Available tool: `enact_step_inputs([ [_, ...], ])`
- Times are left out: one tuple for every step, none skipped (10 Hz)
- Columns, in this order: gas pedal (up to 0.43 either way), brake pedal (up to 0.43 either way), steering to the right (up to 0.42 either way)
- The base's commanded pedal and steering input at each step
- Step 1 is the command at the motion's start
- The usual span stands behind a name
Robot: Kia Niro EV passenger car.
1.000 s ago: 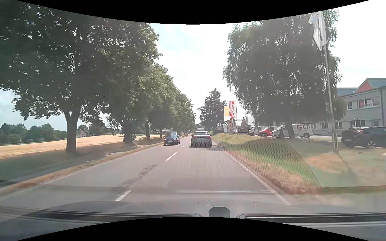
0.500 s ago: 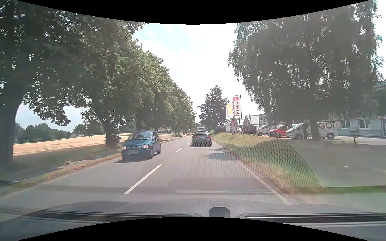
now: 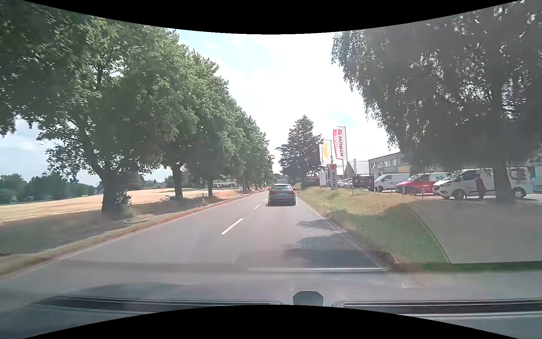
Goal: Follow the waypoints while adhering to traffic rules and regulations
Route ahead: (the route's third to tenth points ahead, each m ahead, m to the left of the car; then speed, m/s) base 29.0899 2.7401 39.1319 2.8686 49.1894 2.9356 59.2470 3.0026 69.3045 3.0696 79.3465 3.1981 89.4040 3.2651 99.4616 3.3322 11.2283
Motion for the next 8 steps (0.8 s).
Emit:
enact_step_inputs([
  [0.24,0.0,0.0],
  [0.24,0.0,0.0],
  [0.24,0.0,0.0],
  [0.24,0.0,-0.001],
  [0.24,0.0,-0.002],
  [0.228,0.0,-0.004],
  [0.189,0.0,-0.005],
  [0.177,0.0,-0.005],
])
